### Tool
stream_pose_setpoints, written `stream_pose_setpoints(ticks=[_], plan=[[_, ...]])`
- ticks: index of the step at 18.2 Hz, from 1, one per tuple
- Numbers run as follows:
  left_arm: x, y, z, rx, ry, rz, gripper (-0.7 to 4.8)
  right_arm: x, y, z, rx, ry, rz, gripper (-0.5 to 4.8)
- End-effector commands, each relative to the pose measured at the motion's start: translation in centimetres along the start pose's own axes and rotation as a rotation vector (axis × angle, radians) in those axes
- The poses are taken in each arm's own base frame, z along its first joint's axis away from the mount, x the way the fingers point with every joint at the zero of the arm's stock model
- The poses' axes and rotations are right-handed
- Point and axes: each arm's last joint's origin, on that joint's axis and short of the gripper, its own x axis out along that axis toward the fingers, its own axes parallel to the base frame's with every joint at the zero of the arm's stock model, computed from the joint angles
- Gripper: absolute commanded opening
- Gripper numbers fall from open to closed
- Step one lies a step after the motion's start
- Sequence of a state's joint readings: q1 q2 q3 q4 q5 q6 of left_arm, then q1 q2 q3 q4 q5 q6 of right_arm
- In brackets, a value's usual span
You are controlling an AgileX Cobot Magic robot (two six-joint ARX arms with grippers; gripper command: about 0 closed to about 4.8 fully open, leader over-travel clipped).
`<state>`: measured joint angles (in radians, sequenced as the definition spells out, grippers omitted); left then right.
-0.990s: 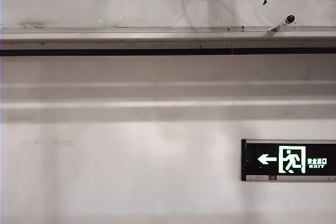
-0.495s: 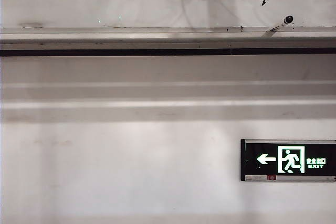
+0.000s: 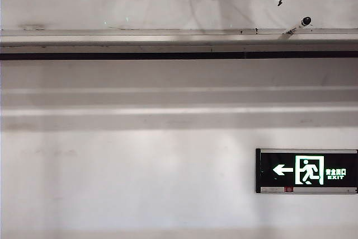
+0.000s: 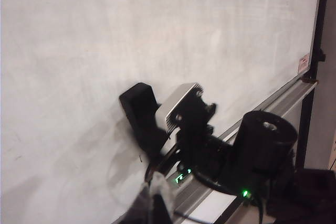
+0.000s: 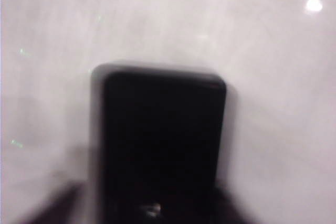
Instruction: Wipe the whiteboard clean using the black magnetic whiteboard eraser attached to the whiteboard.
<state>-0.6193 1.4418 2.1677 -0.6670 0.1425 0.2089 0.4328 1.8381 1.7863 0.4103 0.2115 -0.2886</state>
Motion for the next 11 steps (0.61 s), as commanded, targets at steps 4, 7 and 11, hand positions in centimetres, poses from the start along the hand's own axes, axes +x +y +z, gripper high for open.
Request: stream_pose_setpoints(ticks=[4, 7, 11], plan=[[-0.21, 0.00, 0.31, 0.000, -0.024, -0.001, -0.06, -0.34, 0.28, 1.15, 0.014, -0.051, 0.020, 4.44], [-0.21, -0.03, 0.32, 0.000, -0.025, -0.008, -0.06, -0.31, 0.14, 1.05, 0.011, -0.038, -0.026, 4.44], [-0.21, -0.04, 0.33, 0.000, -0.028, -0.015, -0.06, -0.37, 0.04, 1.54, -0.100, -0.082, -0.029, 4.41]])
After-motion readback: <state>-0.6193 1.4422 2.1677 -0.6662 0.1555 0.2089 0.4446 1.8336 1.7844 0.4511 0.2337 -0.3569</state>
